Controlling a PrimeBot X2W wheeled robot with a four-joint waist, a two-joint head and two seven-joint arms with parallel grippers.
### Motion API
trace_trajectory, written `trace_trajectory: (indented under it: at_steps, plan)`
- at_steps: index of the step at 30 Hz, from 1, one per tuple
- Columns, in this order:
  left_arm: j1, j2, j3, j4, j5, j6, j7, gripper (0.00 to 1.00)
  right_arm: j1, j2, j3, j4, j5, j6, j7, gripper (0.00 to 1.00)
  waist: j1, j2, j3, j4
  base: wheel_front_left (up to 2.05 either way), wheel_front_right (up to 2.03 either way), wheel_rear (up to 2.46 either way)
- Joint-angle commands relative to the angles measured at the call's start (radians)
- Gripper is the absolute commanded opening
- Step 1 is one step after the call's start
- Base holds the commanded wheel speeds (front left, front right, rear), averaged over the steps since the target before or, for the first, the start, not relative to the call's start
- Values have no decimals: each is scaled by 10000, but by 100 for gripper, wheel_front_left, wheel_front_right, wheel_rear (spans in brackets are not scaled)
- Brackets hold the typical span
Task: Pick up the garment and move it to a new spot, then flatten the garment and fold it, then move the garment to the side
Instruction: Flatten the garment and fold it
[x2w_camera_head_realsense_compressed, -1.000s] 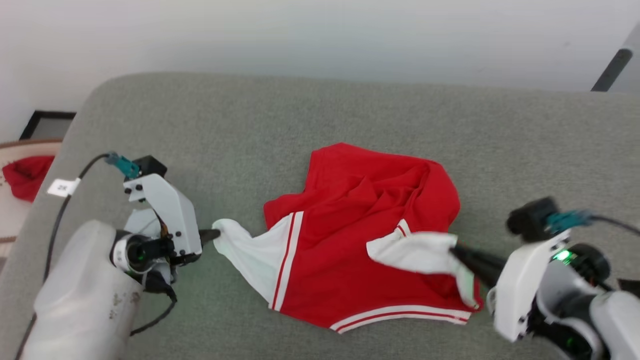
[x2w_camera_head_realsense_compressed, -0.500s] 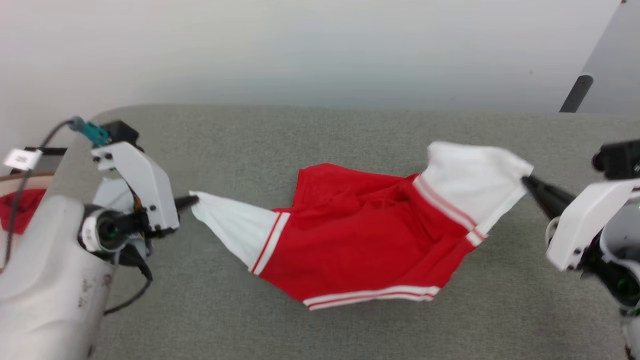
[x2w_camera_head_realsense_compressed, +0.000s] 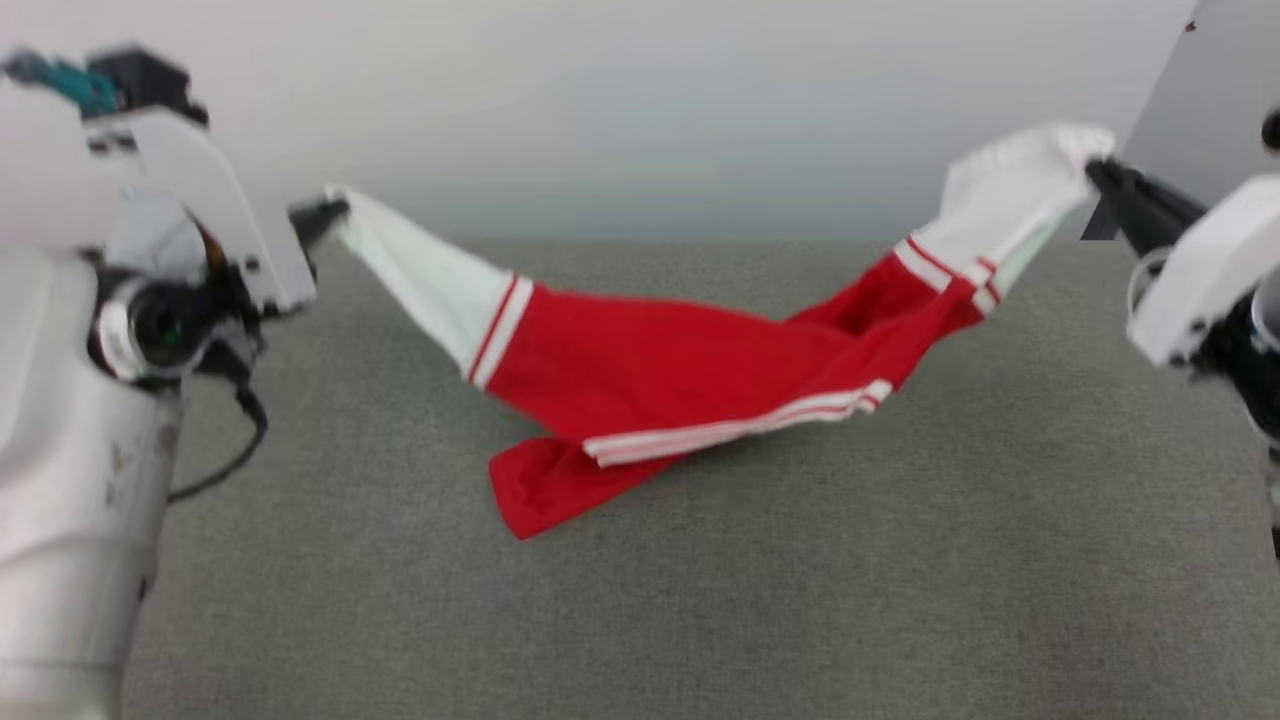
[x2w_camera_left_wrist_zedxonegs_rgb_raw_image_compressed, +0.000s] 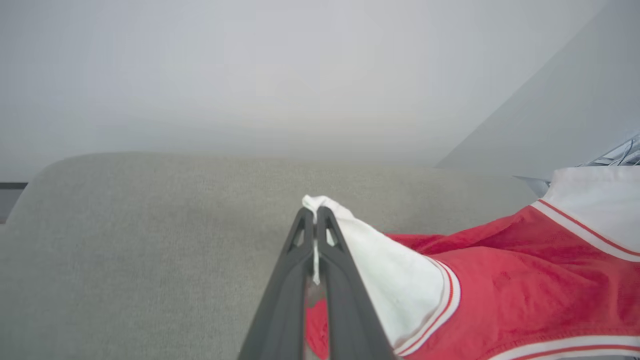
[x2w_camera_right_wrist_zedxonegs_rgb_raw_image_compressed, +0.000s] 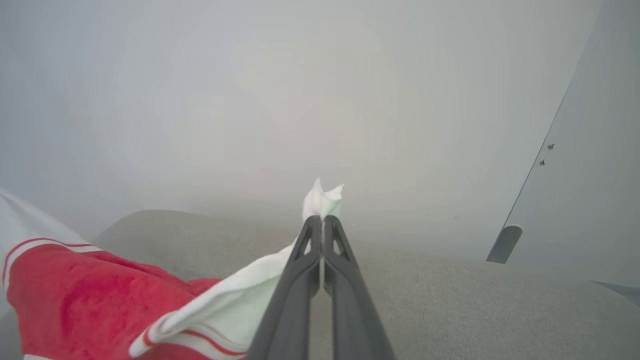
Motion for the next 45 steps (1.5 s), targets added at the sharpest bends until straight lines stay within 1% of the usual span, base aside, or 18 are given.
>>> trace_trajectory:
  at_steps: [1,7,16,19,23,27,33,36,39,40,45]
  plan:
    - [-318,-39,3,93,113,-67,-161,0,-342,26,113,166,-34,-11,-188,0,0,0,-28,-51,0,0,0]
    - [-1515,-198,-75,701,523,-159,-851,0,-1920,-71,958,1172,-180,-11,-1317,0,0,0,-49,-210,0,0,0]
    - [-3308,-459,-181,1863,1121,-317,-2137,0,-4409,-50,1976,3314,-433,-11,-3818,0,0,0,-54,-365,0,0,0]
    - [-3884,-510,-199,2278,1307,-338,-2588,0,-5164,23,2306,4092,-531,-11,-4422,0,0,0,-74,-410,0,0,0]
    - [-4653,-581,-194,2837,1489,-344,-3170,0,-6081,96,2706,5117,-714,-11,-5035,0,0,0,-103,-457,0,0,0]
    - [-5333,-671,-275,3476,1649,-423,-3530,0,-6803,207,2978,6065,-763,-11,-5568,0,0,0,-131,-496,0,0,0]
    - [-6003,-867,-379,4266,1656,-630,-3891,0,-7551,276,3338,7073,-581,-11,-6187,0,0,0,-63,-498,0,0,0]
    - [-6253,-945,-430,4570,1668,-721,-4091,0,-7814,198,3512,7388,-489,-11,-6457,0,0,0,125,-472,0,0,0]
    - [-6695,-959,-415,4721,1632,-798,-4244,0,-8285,9,3592,7567,-425,-11,-6705,0,0,0,661,-465,0,0,0]
    - [-6695,-959,-415,4721,1632,-798,-4244,0,-8285,9,3592,7567,-425,-11,-6705,0,0,0,661,-465,0,0,0]
    - [-7544,-1035,-376,4783,1639,-881,-4707,0,-9166,-382,3575,7847,-619,-11,-7254,0,0,0,2007,-418,0,0,0]
